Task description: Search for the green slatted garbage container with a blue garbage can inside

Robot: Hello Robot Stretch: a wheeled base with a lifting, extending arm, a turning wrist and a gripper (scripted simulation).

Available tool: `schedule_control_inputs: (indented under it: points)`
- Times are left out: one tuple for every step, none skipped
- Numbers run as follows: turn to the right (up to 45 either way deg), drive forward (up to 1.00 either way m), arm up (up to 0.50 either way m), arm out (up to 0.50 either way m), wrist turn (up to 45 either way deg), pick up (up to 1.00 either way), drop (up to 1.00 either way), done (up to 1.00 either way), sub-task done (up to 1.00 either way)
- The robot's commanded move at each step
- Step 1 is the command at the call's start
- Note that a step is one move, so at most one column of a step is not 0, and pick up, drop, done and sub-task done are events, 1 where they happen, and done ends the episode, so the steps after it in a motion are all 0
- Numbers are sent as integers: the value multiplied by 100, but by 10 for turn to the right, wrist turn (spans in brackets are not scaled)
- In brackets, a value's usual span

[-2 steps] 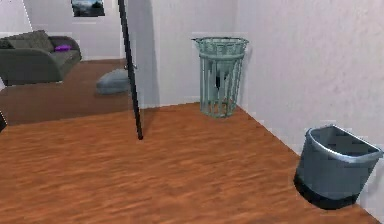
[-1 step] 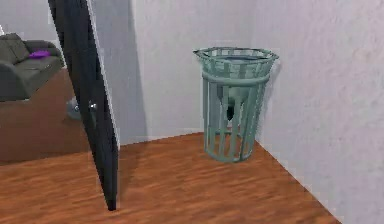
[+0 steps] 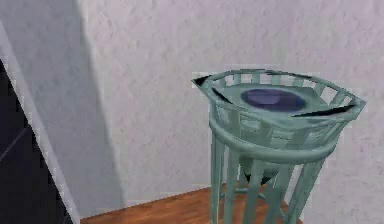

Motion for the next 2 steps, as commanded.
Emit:
schedule_control_inputs:
  points:
    - [210,0,0,0,0,0,0,0,0]
    - [0,0,0,0,0,0,0,100,0]
